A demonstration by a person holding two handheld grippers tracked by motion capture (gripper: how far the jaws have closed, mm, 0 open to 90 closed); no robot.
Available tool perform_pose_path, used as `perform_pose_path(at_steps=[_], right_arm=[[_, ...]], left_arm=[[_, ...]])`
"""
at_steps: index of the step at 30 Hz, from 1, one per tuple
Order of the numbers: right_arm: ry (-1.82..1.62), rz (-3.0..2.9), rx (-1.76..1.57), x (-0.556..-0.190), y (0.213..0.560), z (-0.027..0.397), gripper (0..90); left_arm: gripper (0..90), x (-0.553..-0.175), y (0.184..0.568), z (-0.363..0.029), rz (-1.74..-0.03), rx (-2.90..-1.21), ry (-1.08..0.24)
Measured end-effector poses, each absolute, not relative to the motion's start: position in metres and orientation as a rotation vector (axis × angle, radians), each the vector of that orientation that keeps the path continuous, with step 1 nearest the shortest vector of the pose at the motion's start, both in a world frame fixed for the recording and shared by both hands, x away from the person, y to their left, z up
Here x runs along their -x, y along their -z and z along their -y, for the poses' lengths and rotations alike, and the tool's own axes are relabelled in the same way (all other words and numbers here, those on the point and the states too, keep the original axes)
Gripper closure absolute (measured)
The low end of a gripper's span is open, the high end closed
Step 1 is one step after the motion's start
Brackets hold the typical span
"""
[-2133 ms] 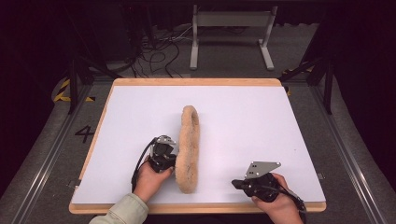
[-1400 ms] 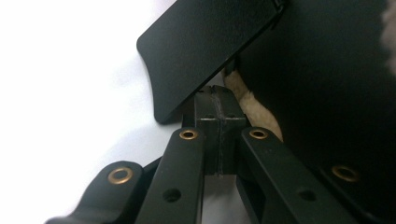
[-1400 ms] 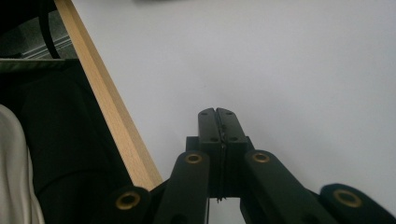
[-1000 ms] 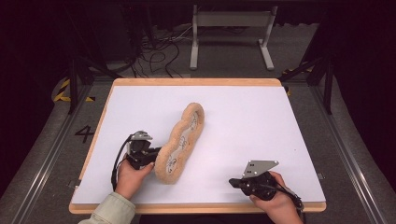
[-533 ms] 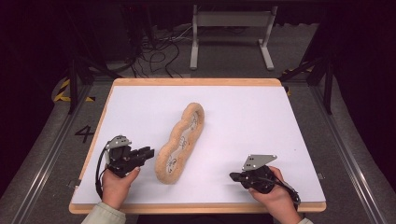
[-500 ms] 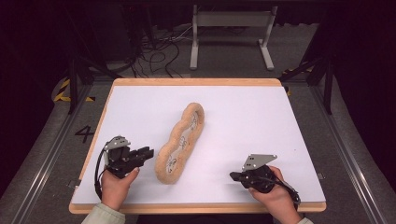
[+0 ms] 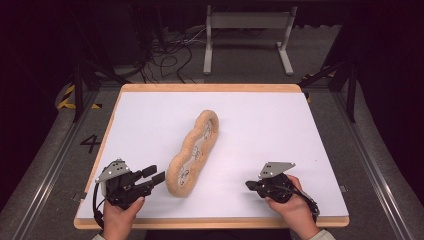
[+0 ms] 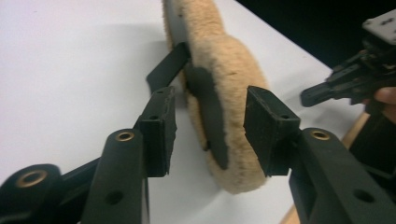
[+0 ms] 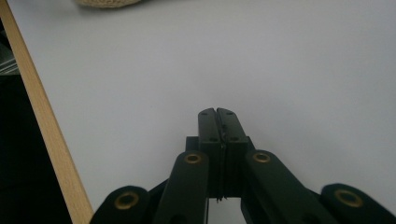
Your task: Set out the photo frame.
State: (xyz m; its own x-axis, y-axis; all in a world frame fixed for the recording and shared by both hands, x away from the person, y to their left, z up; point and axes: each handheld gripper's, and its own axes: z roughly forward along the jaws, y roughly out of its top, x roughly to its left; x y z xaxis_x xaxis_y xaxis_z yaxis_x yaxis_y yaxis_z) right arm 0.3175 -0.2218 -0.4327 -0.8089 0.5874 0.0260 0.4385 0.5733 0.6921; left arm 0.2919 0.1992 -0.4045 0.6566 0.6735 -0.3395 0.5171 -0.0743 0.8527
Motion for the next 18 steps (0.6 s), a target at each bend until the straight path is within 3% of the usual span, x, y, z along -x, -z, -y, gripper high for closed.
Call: perform_pose_path(at_steps=[4,8,14,18], right_arm=[[-1.059,-2.597,-0.864,-0.318,0.433,0.222,89.8],[-1.054,-2.599,-0.871,-0.318,0.433,0.222,89.5],[-1.052,-2.595,-0.879,-0.317,0.434,0.224,89.0],[-1.049,-2.599,-0.881,-0.317,0.434,0.224,88.4]], left_arm=[[43.5,-0.291,0.404,-0.192,-0.964,-1.738,-0.154],[42.2,-0.291,0.409,-0.179,-0.965,-1.765,-0.147],[41.9,-0.294,0.416,-0.167,-0.968,-1.798,-0.102],[48.1,-0.293,0.42,-0.155,-0.983,-1.848,-0.118]])
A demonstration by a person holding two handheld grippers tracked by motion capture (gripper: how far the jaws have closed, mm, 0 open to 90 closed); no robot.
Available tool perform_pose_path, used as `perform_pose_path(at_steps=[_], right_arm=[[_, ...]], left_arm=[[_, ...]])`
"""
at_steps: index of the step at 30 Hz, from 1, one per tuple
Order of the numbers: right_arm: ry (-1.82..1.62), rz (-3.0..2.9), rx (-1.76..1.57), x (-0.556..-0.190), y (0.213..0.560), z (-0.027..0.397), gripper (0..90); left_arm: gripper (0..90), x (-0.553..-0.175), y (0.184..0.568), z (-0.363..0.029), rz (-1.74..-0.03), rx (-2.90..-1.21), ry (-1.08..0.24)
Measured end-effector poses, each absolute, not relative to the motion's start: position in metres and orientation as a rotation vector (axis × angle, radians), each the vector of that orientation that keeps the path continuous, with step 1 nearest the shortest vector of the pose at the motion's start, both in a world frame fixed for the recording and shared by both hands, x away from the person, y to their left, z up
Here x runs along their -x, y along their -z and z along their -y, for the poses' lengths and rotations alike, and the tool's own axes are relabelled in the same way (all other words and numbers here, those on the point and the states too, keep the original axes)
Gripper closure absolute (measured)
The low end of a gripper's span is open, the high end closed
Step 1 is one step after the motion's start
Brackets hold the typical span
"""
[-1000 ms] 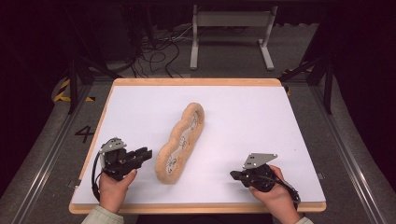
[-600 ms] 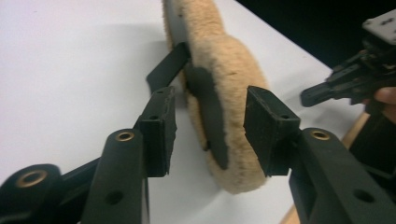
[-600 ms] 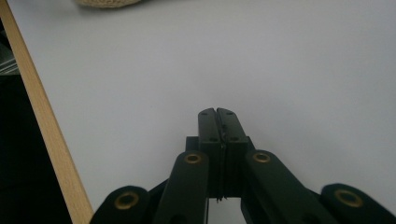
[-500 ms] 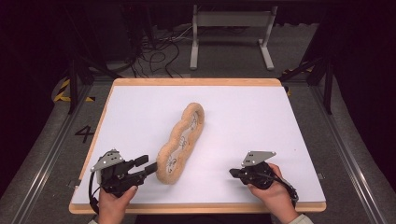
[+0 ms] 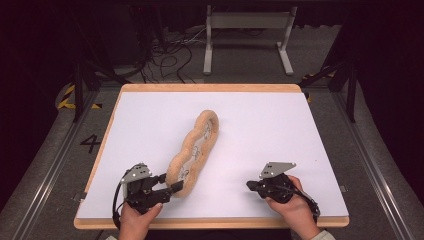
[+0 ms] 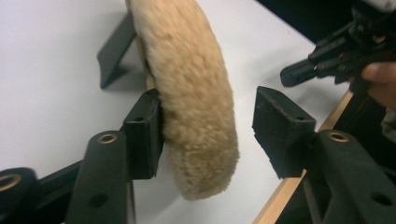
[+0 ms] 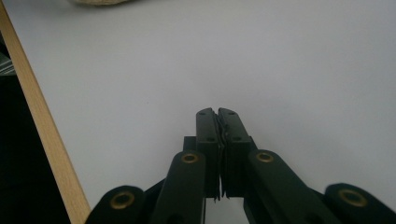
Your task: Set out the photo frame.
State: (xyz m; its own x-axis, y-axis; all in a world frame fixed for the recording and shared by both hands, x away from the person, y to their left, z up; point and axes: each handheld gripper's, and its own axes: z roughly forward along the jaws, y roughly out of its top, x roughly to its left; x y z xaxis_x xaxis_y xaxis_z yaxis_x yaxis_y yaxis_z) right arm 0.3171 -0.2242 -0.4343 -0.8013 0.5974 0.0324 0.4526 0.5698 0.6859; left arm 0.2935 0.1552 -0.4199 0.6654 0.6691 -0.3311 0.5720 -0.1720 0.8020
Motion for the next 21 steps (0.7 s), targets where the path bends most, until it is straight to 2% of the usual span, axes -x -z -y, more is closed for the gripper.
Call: perform_pose_path(at_steps=[5,8,16,21], right_arm=[[-1.045,-2.593,-0.895,-0.315,0.435,0.227,87.7],[-1.045,-2.593,-0.903,-0.315,0.435,0.228,87.0],[-1.045,-2.588,-0.908,-0.317,0.431,0.229,85.7],[-1.087,-2.559,-0.897,-0.329,0.411,0.228,85.7]], left_arm=[[59.6,-0.299,0.425,-0.153,-1.047,-1.875,-0.1],[64.6,-0.297,0.421,-0.153,-1.076,-1.886,-0.135],[67.2,-0.305,0.42,-0.164,-1.097,-1.875,-0.089],[67.5,-0.308,0.419,-0.169,-1.092,-1.875,-0.075]])
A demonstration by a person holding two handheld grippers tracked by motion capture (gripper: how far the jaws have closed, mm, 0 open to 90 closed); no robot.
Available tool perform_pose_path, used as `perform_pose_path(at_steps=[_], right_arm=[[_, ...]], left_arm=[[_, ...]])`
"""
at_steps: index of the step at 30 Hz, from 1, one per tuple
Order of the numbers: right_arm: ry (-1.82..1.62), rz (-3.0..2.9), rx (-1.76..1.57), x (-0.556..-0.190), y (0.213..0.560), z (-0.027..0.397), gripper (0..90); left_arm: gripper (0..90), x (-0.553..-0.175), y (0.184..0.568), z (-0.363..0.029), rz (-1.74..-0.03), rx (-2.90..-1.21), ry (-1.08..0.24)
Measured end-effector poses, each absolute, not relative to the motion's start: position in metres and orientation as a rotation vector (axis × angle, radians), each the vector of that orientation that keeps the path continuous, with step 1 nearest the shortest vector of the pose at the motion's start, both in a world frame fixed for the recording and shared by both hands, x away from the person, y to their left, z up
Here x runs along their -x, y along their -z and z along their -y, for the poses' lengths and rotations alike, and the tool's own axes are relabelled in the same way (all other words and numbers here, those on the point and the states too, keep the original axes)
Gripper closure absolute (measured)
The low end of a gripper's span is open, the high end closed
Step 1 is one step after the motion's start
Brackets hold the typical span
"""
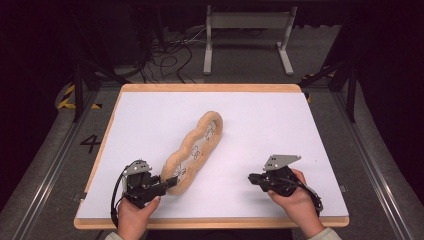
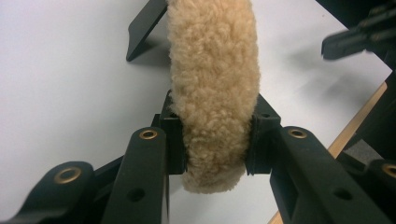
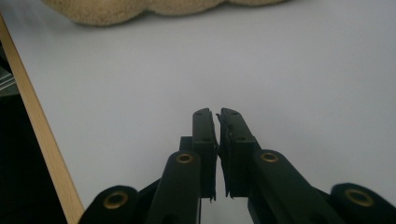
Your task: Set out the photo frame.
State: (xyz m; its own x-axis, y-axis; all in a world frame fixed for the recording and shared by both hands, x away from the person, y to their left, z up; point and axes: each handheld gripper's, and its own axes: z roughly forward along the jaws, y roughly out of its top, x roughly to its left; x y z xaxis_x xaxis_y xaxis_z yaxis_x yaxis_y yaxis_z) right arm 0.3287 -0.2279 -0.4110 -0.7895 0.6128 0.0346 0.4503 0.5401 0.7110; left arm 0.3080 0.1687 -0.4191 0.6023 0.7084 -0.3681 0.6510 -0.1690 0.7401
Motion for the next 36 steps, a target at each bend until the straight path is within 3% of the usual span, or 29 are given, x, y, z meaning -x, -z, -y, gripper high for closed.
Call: perform_pose_path(at_steps=[12,19,29,36], right_arm=[[-1.073,-2.528,-0.822,-0.387,0.376,0.202,86.4],[-1.127,-2.493,-0.875,-0.431,0.378,0.193,79.3],[-1.148,-2.477,-0.891,-0.467,0.384,0.175,64.7],[-1.088,-2.487,-0.866,-0.491,0.387,0.162,62.3]], left_arm=[[67.2,-0.312,0.418,-0.182,-1.095,-1.902,-0.115],[66.3,-0.312,0.417,-0.184,-1.122,-1.918,-0.148],[66.1,-0.312,0.418,-0.187,-1.134,-1.914,-0.152],[66.7,-0.313,0.418,-0.187,-1.128,-1.913,-0.143]])
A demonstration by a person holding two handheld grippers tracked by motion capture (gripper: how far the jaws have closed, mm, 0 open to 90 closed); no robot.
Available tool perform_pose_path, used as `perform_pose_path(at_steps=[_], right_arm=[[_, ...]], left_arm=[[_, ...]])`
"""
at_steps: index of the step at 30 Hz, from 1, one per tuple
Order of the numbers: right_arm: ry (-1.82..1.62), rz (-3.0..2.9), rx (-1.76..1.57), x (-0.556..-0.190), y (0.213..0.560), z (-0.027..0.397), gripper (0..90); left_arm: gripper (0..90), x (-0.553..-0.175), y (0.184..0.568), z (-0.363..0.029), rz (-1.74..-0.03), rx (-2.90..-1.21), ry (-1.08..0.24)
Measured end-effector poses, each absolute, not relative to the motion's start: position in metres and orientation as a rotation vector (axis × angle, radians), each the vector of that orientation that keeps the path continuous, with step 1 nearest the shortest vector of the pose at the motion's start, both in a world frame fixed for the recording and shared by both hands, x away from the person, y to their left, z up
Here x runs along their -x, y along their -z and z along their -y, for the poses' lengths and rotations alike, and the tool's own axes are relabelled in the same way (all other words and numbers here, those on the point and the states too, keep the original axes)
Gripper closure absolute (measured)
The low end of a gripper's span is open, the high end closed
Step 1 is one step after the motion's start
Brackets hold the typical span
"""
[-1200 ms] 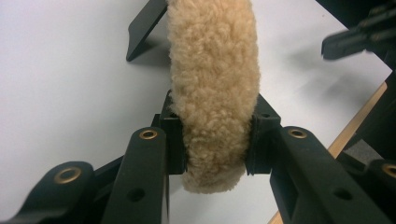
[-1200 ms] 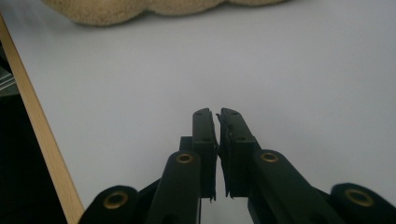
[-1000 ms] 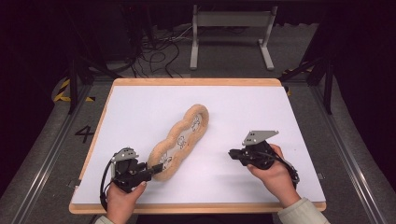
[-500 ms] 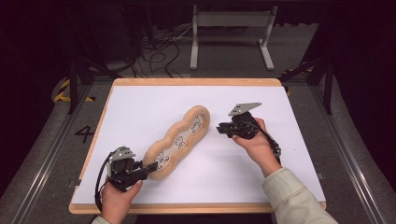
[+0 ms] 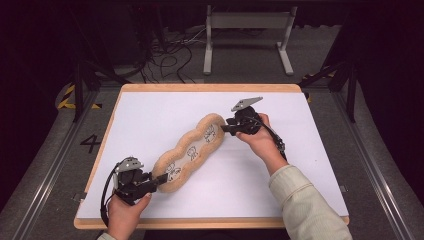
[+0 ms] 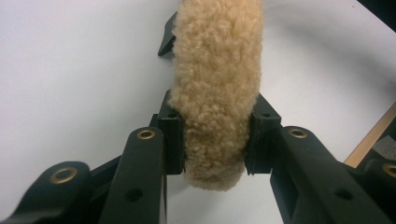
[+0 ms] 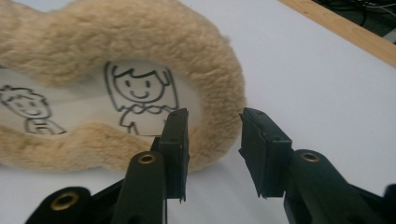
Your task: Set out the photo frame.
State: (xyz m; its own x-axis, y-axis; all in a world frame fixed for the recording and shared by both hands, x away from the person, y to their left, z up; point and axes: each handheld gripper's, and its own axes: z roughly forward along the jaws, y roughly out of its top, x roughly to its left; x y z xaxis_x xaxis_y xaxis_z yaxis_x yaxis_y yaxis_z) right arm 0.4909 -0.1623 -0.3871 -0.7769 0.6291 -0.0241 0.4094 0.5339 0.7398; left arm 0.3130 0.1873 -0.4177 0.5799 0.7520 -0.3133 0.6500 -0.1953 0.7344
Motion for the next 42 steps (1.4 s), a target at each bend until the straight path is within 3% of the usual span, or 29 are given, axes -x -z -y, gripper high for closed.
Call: perform_pose_path(at_steps=[8,14,19,30,42], right_arm=[[-1.079,-2.53,-0.838,-0.51,0.395,0.151,58.9],[-1.097,-2.556,-0.807,-0.517,0.397,0.151,69.3],[-1.017,-2.554,-0.78,-0.513,0.394,0.149,72.1],[-0.979,-2.469,-0.897,-0.485,0.378,0.173,72.5],[-0.962,-2.324,-1.092,-0.438,0.369,0.219,72.3]], left_arm=[[66.9,-0.313,0.418,-0.188,-1.124,-1.912,-0.138],[67.0,-0.313,0.417,-0.186,-1.115,-1.917,-0.138],[67.3,-0.315,0.416,-0.187,-1.113,-1.912,-0.169],[67.3,-0.332,0.404,-0.189,-1.021,-1.909,-0.162],[67.1,-0.359,0.391,-0.17,-0.801,-1.985,-0.141]])
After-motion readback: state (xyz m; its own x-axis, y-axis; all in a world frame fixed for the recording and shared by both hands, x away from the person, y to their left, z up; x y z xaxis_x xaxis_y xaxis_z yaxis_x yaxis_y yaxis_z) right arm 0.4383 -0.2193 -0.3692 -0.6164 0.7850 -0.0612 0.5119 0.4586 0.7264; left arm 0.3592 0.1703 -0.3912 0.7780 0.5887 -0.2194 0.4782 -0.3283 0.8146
